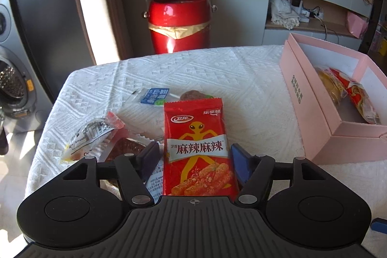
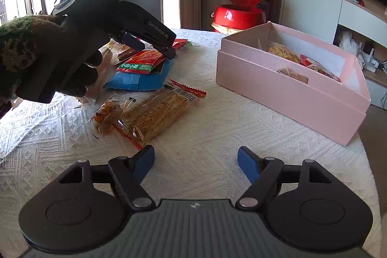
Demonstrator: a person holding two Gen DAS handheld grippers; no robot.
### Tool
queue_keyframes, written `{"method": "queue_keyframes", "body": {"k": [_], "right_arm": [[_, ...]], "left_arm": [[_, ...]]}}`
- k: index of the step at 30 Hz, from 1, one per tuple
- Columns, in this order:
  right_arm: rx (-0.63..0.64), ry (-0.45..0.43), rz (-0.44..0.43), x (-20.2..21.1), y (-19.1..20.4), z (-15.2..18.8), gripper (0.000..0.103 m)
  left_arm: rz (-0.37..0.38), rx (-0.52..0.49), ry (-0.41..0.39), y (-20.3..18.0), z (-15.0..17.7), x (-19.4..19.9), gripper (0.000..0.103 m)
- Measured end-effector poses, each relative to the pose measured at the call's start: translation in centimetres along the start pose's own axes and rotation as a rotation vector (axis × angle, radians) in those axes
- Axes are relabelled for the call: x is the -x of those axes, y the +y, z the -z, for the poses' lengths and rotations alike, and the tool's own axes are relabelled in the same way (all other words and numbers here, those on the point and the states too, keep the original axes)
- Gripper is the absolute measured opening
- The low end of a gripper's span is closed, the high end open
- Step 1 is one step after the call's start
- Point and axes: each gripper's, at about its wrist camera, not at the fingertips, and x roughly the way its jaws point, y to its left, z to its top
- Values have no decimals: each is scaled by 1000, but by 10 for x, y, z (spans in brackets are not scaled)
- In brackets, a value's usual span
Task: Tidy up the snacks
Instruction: 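Grasp the blue snack bag with the right tool while the left tool holds the red bag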
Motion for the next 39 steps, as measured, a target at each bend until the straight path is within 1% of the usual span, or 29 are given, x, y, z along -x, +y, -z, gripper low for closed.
{"method": "queue_keyframes", "body": {"k": [1, 3, 4, 7, 11, 14, 15, 19, 20, 22, 25, 30, 33, 36, 38, 39], "right_arm": [[0, 0, 0, 0, 0, 0, 76], [0, 0, -1, 0, 0, 0, 76], [0, 0, -1, 0, 0, 0, 77], [0, 0, -1, 0, 0, 0, 77], [0, 0, 0, 0, 1, 0, 77], [0, 0, 0, 0, 0, 0, 77], [0, 0, 0, 0, 0, 0, 77], [0, 2, 6, -1, 0, 0, 78], [-1, 2, 8, -1, 0, -1, 78], [-1, 3, 9, -2, -1, -2, 79], [-1, 5, 11, -2, -2, -2, 79], [1, 7, 18, -2, 1, -1, 80], [3, 9, 22, -1, 2, -1, 80], [7, 13, 22, -1, 2, -2, 80], [15, 24, 18, -1, 2, -3, 80], [21, 32, 16, -1, 2, -5, 80]], "left_arm": [[0, -11, -3, 0, 1, 1, 68], [26, -20, -6, 2, 3, 7, 61], [54, -14, -3, 4, 5, 12, 59], [171, 43, 2, 13, 21, 32, 56], [253, 66, -22, 15, 53, 68, 54], [285, 87, -44, 19, 79, 93, 54], [292, 102, -51, 21, 85, 100, 54], [383, 195, -71, 32, 110, 127, 53], [392, 208, -82, 34, 114, 132, 53], [380, 231, -116, 40, 121, 144, 52], [333, 267, -169, 53, 126, 159, 52], [307, 290, -173, 68, 137, 171, 52], [303, 311, -185, 77, 147, 180, 52], [302, 312, -158, 75, 153, 178, 53], [285, 302, -125, 62, 160, 170, 54], [291, 279, -104, 54, 163, 165, 54]]}}
